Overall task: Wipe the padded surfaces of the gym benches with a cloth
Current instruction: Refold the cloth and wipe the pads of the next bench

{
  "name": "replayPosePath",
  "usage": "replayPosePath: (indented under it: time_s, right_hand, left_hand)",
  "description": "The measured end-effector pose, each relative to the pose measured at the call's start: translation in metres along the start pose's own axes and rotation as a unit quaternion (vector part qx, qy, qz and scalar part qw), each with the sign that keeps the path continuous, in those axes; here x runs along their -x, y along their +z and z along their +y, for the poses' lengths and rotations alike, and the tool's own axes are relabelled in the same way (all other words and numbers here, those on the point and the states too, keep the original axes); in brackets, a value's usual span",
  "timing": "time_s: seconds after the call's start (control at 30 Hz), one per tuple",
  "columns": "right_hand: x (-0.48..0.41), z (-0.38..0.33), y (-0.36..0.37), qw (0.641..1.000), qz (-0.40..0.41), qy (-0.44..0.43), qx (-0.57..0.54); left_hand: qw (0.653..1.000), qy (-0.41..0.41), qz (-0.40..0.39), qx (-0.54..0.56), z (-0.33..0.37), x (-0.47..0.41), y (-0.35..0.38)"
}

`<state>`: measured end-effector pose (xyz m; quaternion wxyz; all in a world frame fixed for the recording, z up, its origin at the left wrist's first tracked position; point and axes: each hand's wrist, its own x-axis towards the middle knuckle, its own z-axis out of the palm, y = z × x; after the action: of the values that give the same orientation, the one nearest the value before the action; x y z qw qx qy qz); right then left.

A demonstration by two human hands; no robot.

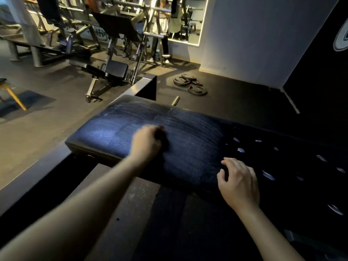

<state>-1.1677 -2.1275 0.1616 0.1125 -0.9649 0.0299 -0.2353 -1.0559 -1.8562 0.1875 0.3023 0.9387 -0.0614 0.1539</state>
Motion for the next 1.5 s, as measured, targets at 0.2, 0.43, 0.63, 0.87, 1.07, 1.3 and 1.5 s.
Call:
replayPosePath:
  time_s: [0.2,0.43,0.63,0.87,1.07,1.3,1.5]
  right_hand:
    - [-0.002,-0.019,0.004,0.999,0.010,0.028,-0.022]
    - [-0.008,-0.073,0.020,0.997,0.010,-0.054,-0.050]
    - [-0.017,-0.094,0.038,0.998,-0.013,-0.047,-0.037]
    - [-0.050,-0.135,0.067,0.995,-0.064,-0.076,-0.024]
    - [-0.054,-0.136,0.071,0.996,-0.040,-0.081,-0.002]
    - [-0.061,-0.143,0.068,0.994,-0.072,-0.082,0.021]
    - [-0.061,-0.143,0.065,0.994,-0.073,-0.078,0.006]
  left_hand:
    - [0.977,0.211,0.010,0.028,0.046,0.065,0.027]
    - [0.990,-0.005,0.068,-0.121,-0.137,0.001,-0.091]
    - [0.992,-0.048,0.107,-0.039,-0.097,0.024,-0.073]
    - [0.988,0.124,0.071,-0.058,-0.090,0.030,-0.055]
    - [0.982,-0.112,0.100,-0.112,-0.171,-0.045,-0.105]
    - [0.987,0.158,0.004,-0.029,-0.067,0.016,-0.036]
    - [0.984,-0.073,0.097,-0.132,-0.192,-0.057,-0.104]
